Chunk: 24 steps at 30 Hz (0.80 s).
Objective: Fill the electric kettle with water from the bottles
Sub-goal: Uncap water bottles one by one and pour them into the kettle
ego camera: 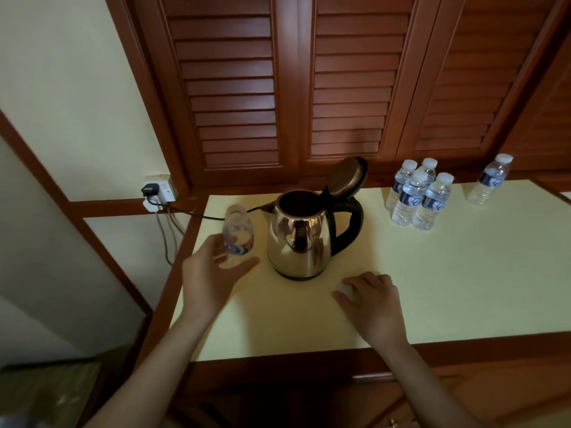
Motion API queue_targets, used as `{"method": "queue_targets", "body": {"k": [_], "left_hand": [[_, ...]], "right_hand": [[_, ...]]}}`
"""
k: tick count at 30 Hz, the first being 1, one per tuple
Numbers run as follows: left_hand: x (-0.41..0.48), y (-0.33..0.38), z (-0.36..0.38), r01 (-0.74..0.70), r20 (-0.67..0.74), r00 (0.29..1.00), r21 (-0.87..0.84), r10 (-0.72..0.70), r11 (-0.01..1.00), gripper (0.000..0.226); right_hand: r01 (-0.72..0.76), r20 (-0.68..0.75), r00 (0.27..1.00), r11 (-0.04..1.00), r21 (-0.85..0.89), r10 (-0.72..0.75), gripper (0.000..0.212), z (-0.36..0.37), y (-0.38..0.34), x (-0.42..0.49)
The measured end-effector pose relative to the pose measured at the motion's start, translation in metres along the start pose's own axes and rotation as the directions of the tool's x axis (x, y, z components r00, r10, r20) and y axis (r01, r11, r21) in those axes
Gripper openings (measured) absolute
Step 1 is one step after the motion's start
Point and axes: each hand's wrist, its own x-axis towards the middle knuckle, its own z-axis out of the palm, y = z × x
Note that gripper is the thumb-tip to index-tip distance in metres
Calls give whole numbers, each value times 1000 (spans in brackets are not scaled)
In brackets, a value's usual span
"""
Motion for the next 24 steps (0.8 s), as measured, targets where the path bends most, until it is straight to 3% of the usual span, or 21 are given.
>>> {"method": "queue_targets", "body": {"k": [2, 5, 13, 19, 24], "left_hand": [[-15, -3, 10, 114, 43, 993, -42, -112, 993, 51], [-34, -7, 23, 178, 93, 982, -137, -166, 974, 50], [-49, -11, 33, 200, 107, 977, -165, -183, 966, 49], [-51, -20, 38, 225, 137, 970, -192, -201, 955, 47], [-53, -27, 42, 232, 140, 968, -201, -206, 952, 50]], "right_hand": [[-4, 0, 1000, 1000, -26, 4, 41, 0, 0, 0], [7, 11, 1000, 999, -38, -6, 46, 1, 0, 0], [-26, 56, 998, 999, 27, 25, 24, -5, -3, 0], [-24, 100, 995, 999, 46, 20, 38, -12, -7, 0], [-45, 111, 994, 946, 321, 9, 32, -43, -50, 15]]}}
